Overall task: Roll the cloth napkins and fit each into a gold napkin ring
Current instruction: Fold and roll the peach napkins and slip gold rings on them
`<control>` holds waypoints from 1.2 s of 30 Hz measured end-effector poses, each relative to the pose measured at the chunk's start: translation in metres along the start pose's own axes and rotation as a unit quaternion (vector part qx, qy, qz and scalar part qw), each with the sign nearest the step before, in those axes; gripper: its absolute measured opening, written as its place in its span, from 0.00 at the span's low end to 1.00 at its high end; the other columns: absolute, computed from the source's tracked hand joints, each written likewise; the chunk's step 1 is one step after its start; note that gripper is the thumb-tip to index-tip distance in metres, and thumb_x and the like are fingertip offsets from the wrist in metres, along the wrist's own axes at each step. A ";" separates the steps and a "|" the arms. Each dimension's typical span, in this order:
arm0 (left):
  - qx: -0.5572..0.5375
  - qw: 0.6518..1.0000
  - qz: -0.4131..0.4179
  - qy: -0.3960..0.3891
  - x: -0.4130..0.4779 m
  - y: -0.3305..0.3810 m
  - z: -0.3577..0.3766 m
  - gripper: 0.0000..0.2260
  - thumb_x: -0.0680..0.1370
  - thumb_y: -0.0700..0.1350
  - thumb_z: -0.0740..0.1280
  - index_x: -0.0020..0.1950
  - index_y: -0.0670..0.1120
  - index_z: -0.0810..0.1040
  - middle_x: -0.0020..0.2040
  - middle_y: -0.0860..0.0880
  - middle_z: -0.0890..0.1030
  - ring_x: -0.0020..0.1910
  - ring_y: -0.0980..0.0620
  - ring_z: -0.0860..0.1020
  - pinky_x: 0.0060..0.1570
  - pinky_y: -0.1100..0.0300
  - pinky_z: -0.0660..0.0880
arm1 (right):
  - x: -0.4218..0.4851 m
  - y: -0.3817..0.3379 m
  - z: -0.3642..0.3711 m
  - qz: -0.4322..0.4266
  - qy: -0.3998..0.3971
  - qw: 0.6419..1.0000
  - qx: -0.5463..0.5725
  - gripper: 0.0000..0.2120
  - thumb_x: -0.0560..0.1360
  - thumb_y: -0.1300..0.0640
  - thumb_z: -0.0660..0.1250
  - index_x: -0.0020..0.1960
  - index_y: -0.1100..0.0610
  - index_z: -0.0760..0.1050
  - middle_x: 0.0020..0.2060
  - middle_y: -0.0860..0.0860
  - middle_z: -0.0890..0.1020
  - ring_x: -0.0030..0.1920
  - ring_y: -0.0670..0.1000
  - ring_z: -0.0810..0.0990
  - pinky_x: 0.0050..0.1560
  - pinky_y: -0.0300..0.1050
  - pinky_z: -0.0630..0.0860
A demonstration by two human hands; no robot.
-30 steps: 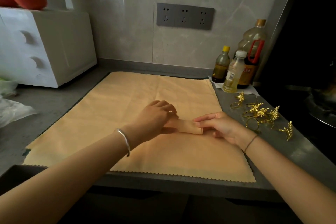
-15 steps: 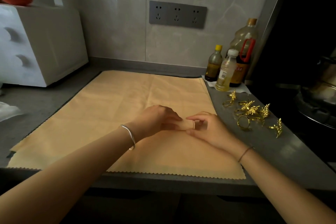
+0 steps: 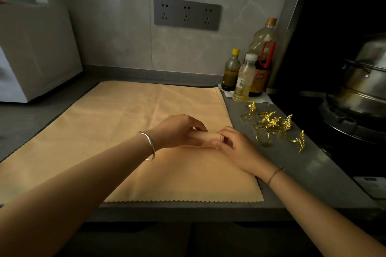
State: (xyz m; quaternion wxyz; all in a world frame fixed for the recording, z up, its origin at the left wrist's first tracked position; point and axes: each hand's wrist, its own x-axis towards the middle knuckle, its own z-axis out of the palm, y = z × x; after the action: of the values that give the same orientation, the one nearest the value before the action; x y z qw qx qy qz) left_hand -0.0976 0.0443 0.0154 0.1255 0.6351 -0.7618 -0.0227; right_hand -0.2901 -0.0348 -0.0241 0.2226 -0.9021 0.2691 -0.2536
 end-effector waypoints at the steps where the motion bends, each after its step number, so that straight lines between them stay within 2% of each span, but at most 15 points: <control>1: 0.001 1.000 0.005 0.004 0.006 0.006 0.001 0.16 0.75 0.57 0.66 0.60 0.53 0.77 0.54 0.54 0.81 0.46 0.56 0.75 0.46 0.61 0.74 | -0.004 0.004 -0.005 0.009 0.008 1.000 0.005 0.14 0.76 0.52 0.66 0.57 0.58 0.77 0.47 0.47 0.76 0.46 0.45 0.76 0.46 0.39 0.72; 6: 0.022 0.999 0.035 0.010 0.033 0.034 0.005 0.17 0.75 0.58 0.66 0.60 0.53 0.78 0.52 0.53 0.81 0.44 0.55 0.74 0.48 0.56 0.76 | -0.020 0.023 -0.034 0.038 0.029 0.998 0.043 0.16 0.73 0.52 0.69 0.59 0.56 0.78 0.46 0.43 0.77 0.45 0.42 0.76 0.46 0.37 0.70; 8: 0.024 0.999 0.043 0.015 0.041 0.043 0.006 0.17 0.76 0.57 0.65 0.61 0.52 0.77 0.53 0.53 0.81 0.46 0.55 0.76 0.48 0.58 0.75 | -0.028 0.029 -0.051 0.025 0.082 0.996 0.014 0.13 0.73 0.53 0.70 0.57 0.50 0.78 0.46 0.43 0.77 0.41 0.42 0.73 0.40 0.35 0.68; 10: 0.026 0.999 0.040 0.020 0.046 0.045 0.008 0.17 0.76 0.56 0.64 0.62 0.51 0.77 0.54 0.52 0.81 0.48 0.53 0.76 0.50 0.58 0.75 | -0.034 0.033 -0.069 0.022 0.140 0.989 -0.034 0.14 0.72 0.54 0.71 0.57 0.47 0.76 0.48 0.40 0.74 0.40 0.40 0.72 0.39 0.32 0.66; 12: 0.022 0.999 0.032 0.026 0.049 0.045 0.010 0.17 0.76 0.56 0.64 0.62 0.51 0.76 0.55 0.52 0.80 0.50 0.53 0.76 0.51 0.57 0.75 | -0.035 0.038 -0.083 0.028 0.142 0.988 -0.052 0.20 0.71 0.53 0.72 0.61 0.47 0.74 0.55 0.40 0.72 0.48 0.38 0.72 0.47 0.33 0.69; 13: 0.019 0.999 0.028 0.029 0.051 0.045 0.011 0.16 0.77 0.55 0.64 0.62 0.51 0.76 0.55 0.52 0.80 0.51 0.52 0.76 0.52 0.57 0.75 | -0.035 0.042 -0.087 0.040 0.118 0.991 -0.053 0.23 0.70 0.52 0.72 0.64 0.47 0.72 0.60 0.41 0.71 0.56 0.39 0.71 0.55 0.36 0.69; 15: 0.012 0.999 0.021 0.038 0.052 0.044 0.014 0.16 0.77 0.55 0.64 0.62 0.51 0.76 0.56 0.52 0.80 0.51 0.52 0.76 0.52 0.56 0.75 | -0.033 0.049 -0.089 0.091 0.040 0.994 -0.045 0.31 0.70 0.51 0.72 0.70 0.46 0.65 0.68 0.41 0.65 0.67 0.41 0.64 0.67 0.40 0.63; 18: 0.003 0.998 0.017 0.063 0.052 0.043 0.018 0.17 0.77 0.56 0.64 0.62 0.51 0.76 0.56 0.52 0.80 0.52 0.52 0.76 0.51 0.57 0.75 | -0.030 0.060 -0.085 0.151 -0.026 0.987 -0.058 0.34 0.71 0.53 0.72 0.73 0.47 0.61 0.72 0.44 0.62 0.72 0.46 0.60 0.70 0.44 0.59; 20: -0.003 0.997 0.015 0.075 0.050 0.039 0.018 0.17 0.77 0.56 0.64 0.62 0.51 0.76 0.56 0.52 0.80 0.52 0.53 0.76 0.50 0.60 0.73 | -0.028 0.064 -0.083 0.158 -0.026 0.984 -0.074 0.31 0.72 0.53 0.71 0.72 0.48 0.64 0.71 0.46 0.67 0.71 0.48 0.64 0.68 0.42 0.62; 23: -0.012 0.996 0.004 0.089 0.045 0.030 0.014 0.17 0.77 0.56 0.64 0.62 0.50 0.76 0.56 0.52 0.80 0.51 0.53 0.76 0.50 0.60 0.74 | -0.022 0.064 -0.077 0.155 0.009 0.986 -0.060 0.25 0.70 0.54 0.73 0.66 0.51 0.71 0.59 0.46 0.77 0.62 0.45 0.73 0.59 0.36 0.66; 26: -0.035 0.993 -0.017 0.114 0.040 0.014 0.004 0.18 0.76 0.56 0.65 0.61 0.49 0.77 0.54 0.52 0.80 0.48 0.54 0.76 0.46 0.61 0.74 | -0.005 0.048 -0.070 0.136 0.079 0.984 0.084 0.19 0.68 0.55 0.75 0.57 0.52 0.75 0.51 0.45 0.80 0.52 0.41 0.78 0.53 0.32 0.73; 29: -0.037 0.988 -0.036 0.144 0.037 -0.004 -0.008 0.18 0.75 0.57 0.65 0.60 0.48 0.77 0.52 0.51 0.81 0.44 0.56 0.75 0.42 0.63 0.73 | 0.021 0.021 -0.061 0.148 0.084 0.940 0.295 0.15 0.70 0.57 0.73 0.55 0.53 0.75 0.52 0.50 0.82 0.52 0.44 0.80 0.49 0.34 0.77; 32: -0.050 0.980 -0.055 0.186 0.031 -0.025 -0.024 0.16 0.75 0.55 0.65 0.58 0.47 0.78 0.49 0.50 0.81 0.42 0.54 0.76 0.42 0.59 0.76 | 0.051 0.001 -0.049 0.154 0.054 0.856 0.491 0.19 0.70 0.59 0.70 0.59 0.59 0.74 0.54 0.54 0.82 0.55 0.51 0.81 0.55 0.42 0.78; 34: -0.064 0.973 -0.068 0.213 0.027 -0.038 -0.032 0.14 0.75 0.54 0.66 0.56 0.47 0.79 0.47 0.51 0.81 0.41 0.53 0.77 0.41 0.57 0.77 | 0.065 -0.006 -0.040 0.166 0.029 0.805 0.569 0.18 0.68 0.58 0.69 0.57 0.61 0.75 0.53 0.56 0.83 0.54 0.52 0.82 0.55 0.43 0.78; 36: -0.073 0.966 -0.072 0.238 0.024 -0.054 -0.038 0.12 0.75 0.53 0.67 0.52 0.47 0.79 0.43 0.51 0.81 0.38 0.54 0.76 0.39 0.54 0.77 | 0.077 -0.010 -0.027 0.192 0.003 0.779 0.598 0.16 0.67 0.57 0.68 0.53 0.61 0.77 0.51 0.56 0.83 0.51 0.52 0.82 0.55 0.45 0.77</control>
State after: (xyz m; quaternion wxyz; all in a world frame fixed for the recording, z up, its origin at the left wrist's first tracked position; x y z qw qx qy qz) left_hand -0.0414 0.0149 0.0453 0.3473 0.6646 -0.6585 0.0641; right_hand -0.2461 -0.0809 0.0285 0.7602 -0.5170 0.2317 -0.3180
